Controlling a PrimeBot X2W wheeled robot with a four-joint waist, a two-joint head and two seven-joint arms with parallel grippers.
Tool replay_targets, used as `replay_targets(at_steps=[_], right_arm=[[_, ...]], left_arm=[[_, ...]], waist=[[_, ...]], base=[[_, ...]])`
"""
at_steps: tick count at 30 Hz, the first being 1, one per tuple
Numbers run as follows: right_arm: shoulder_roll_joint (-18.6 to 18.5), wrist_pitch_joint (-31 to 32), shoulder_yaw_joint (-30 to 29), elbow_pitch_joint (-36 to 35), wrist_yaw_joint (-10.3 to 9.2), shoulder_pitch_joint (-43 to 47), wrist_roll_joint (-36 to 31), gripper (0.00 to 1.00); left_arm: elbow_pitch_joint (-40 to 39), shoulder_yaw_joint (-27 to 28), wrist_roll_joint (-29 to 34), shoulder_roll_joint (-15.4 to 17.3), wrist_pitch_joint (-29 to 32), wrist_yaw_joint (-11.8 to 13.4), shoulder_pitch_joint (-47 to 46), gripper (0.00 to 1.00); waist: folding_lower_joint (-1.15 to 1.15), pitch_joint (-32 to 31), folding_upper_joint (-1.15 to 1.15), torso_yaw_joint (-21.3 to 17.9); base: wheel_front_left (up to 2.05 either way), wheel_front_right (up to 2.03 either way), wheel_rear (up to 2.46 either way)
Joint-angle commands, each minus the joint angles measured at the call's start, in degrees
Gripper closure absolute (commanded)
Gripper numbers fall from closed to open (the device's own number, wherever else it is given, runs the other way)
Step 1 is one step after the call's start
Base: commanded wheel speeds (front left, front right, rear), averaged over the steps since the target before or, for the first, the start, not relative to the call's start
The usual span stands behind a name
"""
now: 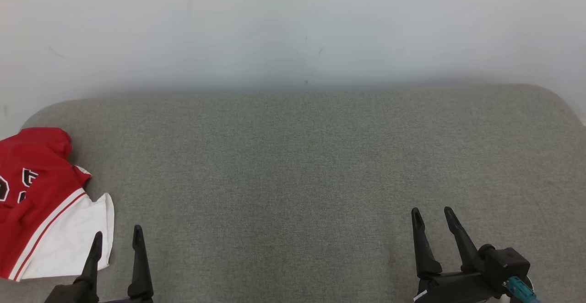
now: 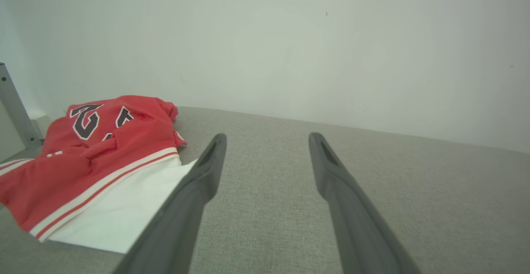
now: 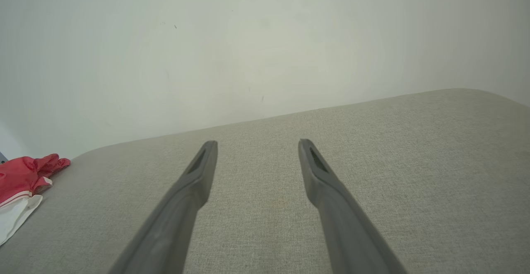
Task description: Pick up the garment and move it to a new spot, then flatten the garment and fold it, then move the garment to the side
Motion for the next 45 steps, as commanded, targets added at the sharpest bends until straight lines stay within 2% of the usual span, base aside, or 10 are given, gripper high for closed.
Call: replay_targets(at_steps=[1,24,28,36,45], right_arm=[[0.0,-0.5,0.0,-0.5,-0.10,-0.2,-1.6,0.00],[0.1,-2.8,0.6,-0.2,-0.12,-0.1,-10.0,0.00],[0.1,-2.8,0.8,-0.1,-0.12,-0.1,-9.1,0.00],[0.1,-1.8,0.5,-1.0,-0.12,0.3,-7.5,0.00],[0.1,-0.6,-0.1,-2.4,-0.12,0.8,-6.1,0.00]], left_arm=[[-0.2,0.3,1.5,0.3,-0.5,0.4,0.2,0.00],[1.4,0.6,8.7,0.4,-1.3,1.2,0.3,0.00],[-0.1,0.5,8.4,0.5,0.2,1.9,0.5,0.00],[-2.7,0.3,7.0,0.7,3.7,1.7,1.5,0.00],[-3.8,0.2,6.3,0.7,4.0,2.5,2.2,0.00]], waist=[[0.00,0.0,0.00,0.0],[0.00,-0.8,0.00,-0.4],[0.00,-1.1,0.00,-0.4],[0.00,-1.2,0.00,-0.5],[0.00,-1.0,0.00,-0.7]], base=[[0.00,0.00,0.00],[0.00,0.00,0.00],[0.00,0.00,0.00],[0.00,0.00,0.00],[0.00,0.00,0.00]])
